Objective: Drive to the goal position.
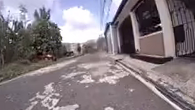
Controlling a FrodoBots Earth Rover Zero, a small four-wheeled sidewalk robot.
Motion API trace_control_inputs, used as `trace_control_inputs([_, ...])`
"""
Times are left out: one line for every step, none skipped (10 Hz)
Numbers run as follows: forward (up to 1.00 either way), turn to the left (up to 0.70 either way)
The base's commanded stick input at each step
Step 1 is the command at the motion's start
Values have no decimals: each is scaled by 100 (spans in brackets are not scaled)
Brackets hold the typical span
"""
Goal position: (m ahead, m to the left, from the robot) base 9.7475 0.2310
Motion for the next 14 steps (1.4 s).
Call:
trace_control_inputs([70, 3])
trace_control_inputs([70, 1])
trace_control_inputs([70, 0])
trace_control_inputs([70, 0])
trace_control_inputs([70, 0])
trace_control_inputs([70, 0])
trace_control_inputs([70, 0])
trace_control_inputs([70, 0])
trace_control_inputs([70, 1])
trace_control_inputs([70, 14])
trace_control_inputs([70, 14])
trace_control_inputs([70, 10])
trace_control_inputs([70, 6])
trace_control_inputs([70, 1])
